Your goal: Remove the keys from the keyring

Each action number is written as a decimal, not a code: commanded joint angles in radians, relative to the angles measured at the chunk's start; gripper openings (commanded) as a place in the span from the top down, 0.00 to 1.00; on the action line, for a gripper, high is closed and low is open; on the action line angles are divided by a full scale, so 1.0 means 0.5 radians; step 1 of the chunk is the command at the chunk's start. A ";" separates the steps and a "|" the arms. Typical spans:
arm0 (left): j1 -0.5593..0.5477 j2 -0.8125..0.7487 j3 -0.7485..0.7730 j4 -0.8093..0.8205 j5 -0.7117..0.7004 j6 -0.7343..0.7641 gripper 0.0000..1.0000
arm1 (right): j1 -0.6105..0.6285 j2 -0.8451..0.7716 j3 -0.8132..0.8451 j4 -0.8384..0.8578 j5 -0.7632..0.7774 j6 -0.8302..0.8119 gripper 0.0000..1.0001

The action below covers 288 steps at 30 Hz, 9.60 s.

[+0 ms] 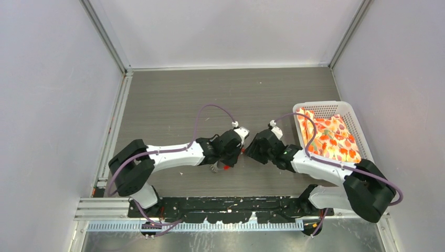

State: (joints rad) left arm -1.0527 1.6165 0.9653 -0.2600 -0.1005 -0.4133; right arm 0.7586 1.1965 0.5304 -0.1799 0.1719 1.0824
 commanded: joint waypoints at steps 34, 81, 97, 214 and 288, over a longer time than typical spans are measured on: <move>0.198 -0.503 -0.437 0.505 0.336 -0.275 0.91 | -0.026 0.205 0.010 0.564 -0.266 0.112 0.88; -0.284 -1.186 -0.783 0.221 -0.699 -0.320 0.30 | 0.436 0.362 0.797 -0.512 0.319 0.370 0.99; -0.496 -0.728 -0.774 0.723 -1.040 -0.110 0.30 | 0.432 0.371 0.809 -0.503 0.307 0.526 0.99; -0.162 -1.294 0.822 -1.400 0.449 0.777 0.99 | 0.589 -0.894 0.714 -0.237 -0.569 -1.680 0.99; -0.162 -2.139 -0.003 -0.611 0.328 0.746 0.99 | 1.113 -0.119 1.751 -1.036 0.084 -2.134 0.99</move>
State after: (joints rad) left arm -1.1362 0.5491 0.9066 -0.5831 0.0132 -0.0948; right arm 1.3144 1.1351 1.3434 -0.6834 0.2424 0.0181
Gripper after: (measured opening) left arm 0.049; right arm 0.105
